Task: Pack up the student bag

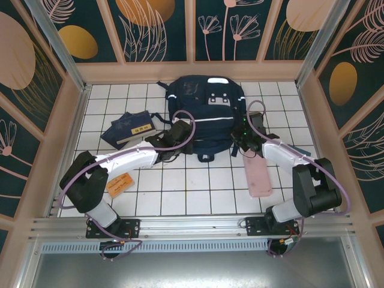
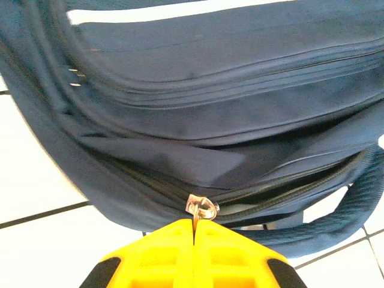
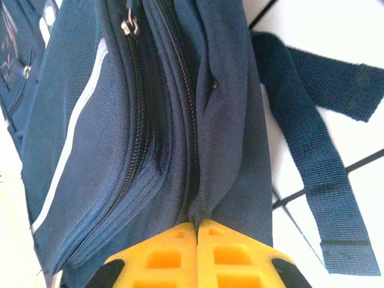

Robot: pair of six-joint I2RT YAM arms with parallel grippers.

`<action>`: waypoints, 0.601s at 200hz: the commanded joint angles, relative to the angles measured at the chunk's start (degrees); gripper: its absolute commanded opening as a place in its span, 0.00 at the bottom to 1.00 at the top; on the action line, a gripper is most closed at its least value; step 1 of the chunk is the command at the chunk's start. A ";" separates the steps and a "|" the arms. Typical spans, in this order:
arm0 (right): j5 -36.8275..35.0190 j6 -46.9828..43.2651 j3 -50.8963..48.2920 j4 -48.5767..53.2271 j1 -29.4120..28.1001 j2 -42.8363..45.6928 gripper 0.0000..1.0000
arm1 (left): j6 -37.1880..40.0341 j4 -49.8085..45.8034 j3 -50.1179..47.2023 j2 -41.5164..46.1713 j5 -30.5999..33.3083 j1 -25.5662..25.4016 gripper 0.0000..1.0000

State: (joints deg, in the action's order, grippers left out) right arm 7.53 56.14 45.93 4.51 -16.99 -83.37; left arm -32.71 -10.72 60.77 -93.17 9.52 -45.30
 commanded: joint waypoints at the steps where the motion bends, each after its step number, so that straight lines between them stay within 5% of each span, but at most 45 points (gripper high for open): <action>1: -8.67 -8.98 2.81 -0.67 5.36 -0.32 0.00 | 2.20 -4.02 0.14 0.99 4.61 3.59 0.00; 25: -5.08 -12.84 4.69 -1.12 6.48 -1.99 0.00 | 3.24 -2.21 0.39 0.01 2.06 5.53 0.00; 52: 6.81 -17.06 5.18 -2.75 6.50 -1.22 0.00 | 4.87 -0.64 1.87 -1.63 -0.42 6.48 0.00; 81: 7.52 -18.42 5.57 1.43 4.24 1.83 0.44 | 4.30 -0.17 2.27 -1.94 -2.24 6.50 0.00; 120: -2.76 -19.78 8.36 12.37 0.51 4.26 0.61 | 0.78 2.28 -0.50 -0.23 -6.53 6.53 0.22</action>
State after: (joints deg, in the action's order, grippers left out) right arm 10.92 38.13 50.74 9.13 -14.26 -81.84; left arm -30.04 -10.52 61.56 -94.52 6.28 -38.74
